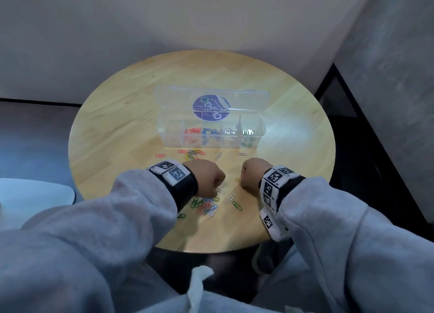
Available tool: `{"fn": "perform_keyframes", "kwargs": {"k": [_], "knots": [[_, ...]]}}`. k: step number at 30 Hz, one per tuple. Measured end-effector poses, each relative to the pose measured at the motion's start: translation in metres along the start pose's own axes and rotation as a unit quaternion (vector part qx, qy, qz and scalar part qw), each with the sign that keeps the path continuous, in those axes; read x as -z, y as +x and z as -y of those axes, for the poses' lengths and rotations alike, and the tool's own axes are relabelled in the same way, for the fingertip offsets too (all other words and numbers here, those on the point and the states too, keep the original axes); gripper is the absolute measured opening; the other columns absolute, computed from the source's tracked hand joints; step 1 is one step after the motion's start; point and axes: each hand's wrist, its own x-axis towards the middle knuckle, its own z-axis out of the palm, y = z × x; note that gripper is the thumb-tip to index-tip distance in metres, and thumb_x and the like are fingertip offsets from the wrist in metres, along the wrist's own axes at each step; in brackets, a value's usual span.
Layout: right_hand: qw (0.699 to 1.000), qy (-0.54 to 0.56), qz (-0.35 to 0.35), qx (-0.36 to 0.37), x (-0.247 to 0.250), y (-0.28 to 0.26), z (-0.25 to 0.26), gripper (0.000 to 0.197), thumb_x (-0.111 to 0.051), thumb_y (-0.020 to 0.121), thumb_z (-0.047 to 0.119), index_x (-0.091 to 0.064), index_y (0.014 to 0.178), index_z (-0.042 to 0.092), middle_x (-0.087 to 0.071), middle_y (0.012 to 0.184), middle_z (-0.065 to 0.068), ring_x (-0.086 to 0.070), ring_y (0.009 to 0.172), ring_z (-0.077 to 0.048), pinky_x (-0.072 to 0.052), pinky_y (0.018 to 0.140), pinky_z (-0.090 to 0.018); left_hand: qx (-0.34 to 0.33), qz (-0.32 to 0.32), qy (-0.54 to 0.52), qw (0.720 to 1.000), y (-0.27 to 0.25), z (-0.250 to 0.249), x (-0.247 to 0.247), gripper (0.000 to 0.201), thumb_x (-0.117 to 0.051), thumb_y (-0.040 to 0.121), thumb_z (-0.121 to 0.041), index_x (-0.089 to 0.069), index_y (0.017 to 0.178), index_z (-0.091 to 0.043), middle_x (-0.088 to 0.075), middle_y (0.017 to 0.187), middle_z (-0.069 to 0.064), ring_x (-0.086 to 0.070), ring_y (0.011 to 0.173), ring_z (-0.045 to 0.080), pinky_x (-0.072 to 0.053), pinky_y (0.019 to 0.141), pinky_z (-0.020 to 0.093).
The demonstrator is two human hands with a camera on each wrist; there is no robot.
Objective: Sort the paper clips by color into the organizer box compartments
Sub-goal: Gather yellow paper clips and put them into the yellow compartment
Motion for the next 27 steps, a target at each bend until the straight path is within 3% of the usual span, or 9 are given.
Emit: {"fn": "perform_keyframes", "kwargs": {"k": [2,4,8,13,16,20,22,25,27], "knots": [[1.0,-0.011,0.022,-0.009,0.003,-0.002,0.003,0.024,-0.051,0.091,0.027,-0.051,0.071,0.013,-0.049,0.074,-0.003,-0.05,0.083,-0.022,-0.048,0.074,-0.016,-0.025,0.022,0.04,0.999,0.004,-0.004,-0.006,0.013,-0.056,0.084,-0.02,-0.062,0.096,-0.021,-0.061,0.101,0.001,-0.058,0.094,0.024,-0.051,0.078,0.035],[1.0,-0.024,0.01,-0.004,0.005,-0.004,0.004,0.016,-0.054,0.087,0.026,-0.057,0.082,0.012,-0.055,0.082,-0.004,-0.054,0.08,-0.022,-0.05,0.079,-0.026,-0.026,0.03,0.055,0.998,0.008,-0.005,-0.011,0.018,-0.055,0.086,-0.019,-0.064,0.101,-0.021,-0.062,0.105,0.002,-0.059,0.099,0.025,-0.051,0.081,0.035],[0.999,-0.048,-0.004,0.002,0.004,-0.009,0.003,0.01,-0.053,0.085,0.02,-0.056,0.08,0.012,-0.055,0.081,-0.006,-0.052,0.074,-0.022,-0.043,0.066,-0.026,-0.01,0.028,0.05,0.998,0.011,-0.008,-0.013,0.014,-0.056,0.086,-0.018,-0.065,0.097,-0.021,-0.063,0.103,0.001,-0.06,0.099,0.025,-0.047,0.075,0.031],[0.999,-0.042,0.013,0.006,0.008,-0.015,-0.001,0.009,-0.053,0.083,0.019,-0.057,0.079,0.012,-0.056,0.081,-0.006,-0.052,0.075,-0.022,-0.042,0.066,-0.025,0.014,0.056,0.076,0.995,0.011,-0.016,-0.011,0.021,-0.057,0.085,-0.015,-0.067,0.104,-0.014,-0.062,0.095,0.004,-0.054,0.082,0.022,-0.04,0.066,0.028],[0.998,0.066,0.001,0.0,0.015,-0.022,-0.006,0.014,-0.057,0.078,0.016,-0.053,0.065,0.016,-0.053,0.07,-0.004,-0.049,0.066,-0.019,-0.041,0.061,-0.024,0.035,0.065,0.058,0.996,0.012,-0.014,-0.014,0.023,-0.058,0.082,-0.017,-0.067,0.103,-0.012,-0.068,0.101,0.007,-0.054,0.079,0.023,-0.042,0.065,0.028],[0.967,0.251,0.025,0.036,0.027,-0.035,-0.014,0.023,-0.067,0.081,0.014,-0.052,0.065,0.016,-0.057,0.064,0.001,-0.05,0.056,-0.011,-0.043,0.057,-0.019,0.06,-0.003,-0.07,0.996,0.008,-0.001,-0.004,0.004,-0.058,0.081,-0.018,-0.062,0.082,-0.019,-0.062,0.086,0.0,-0.053,0.08,0.019,-0.039,0.067,0.024],[0.945,0.323,0.025,0.043,0.026,-0.039,-0.015,0.023,-0.065,0.083,0.008,-0.05,0.067,0.015,-0.057,0.065,0.0,-0.05,0.056,-0.012,-0.045,0.058,-0.02,0.071,-0.042,-0.17,0.982,0.0,0.011,0.003,0.014,-0.059,0.08,-0.018,-0.054,0.068,-0.022,-0.056,0.074,-0.006,-0.051,0.074,0.015,-0.038,0.066,0.022],[0.896,0.442,0.032,0.028,0.019,-0.039,-0.014,0.02,-0.058,0.084,-0.004,-0.052,0.076,0.014,-0.058,0.069,-0.005,-0.051,0.057,-0.014,-0.048,0.056,-0.02,0.102,-0.059,-0.31,0.944,-0.013,0.032,0.008,0.02,-0.059,0.079,-0.016,-0.048,0.064,-0.02,-0.056,0.068,-0.003,-0.048,0.066,0.015,-0.039,0.066,0.024],[0.871,0.488,0.056,0.03,0.015,-0.04,-0.011,0.021,-0.054,0.085,-0.008,-0.057,0.082,0.013,-0.055,0.069,-0.007,-0.05,0.055,-0.014,-0.048,0.052,-0.018,0.115,-0.07,-0.442,0.887,-0.022,0.041,0.007,0.024,-0.055,0.083,-0.006,-0.045,0.063,-0.015,-0.057,0.068,0.005,-0.049,0.063,0.019,-0.042,0.062,0.025]]}}
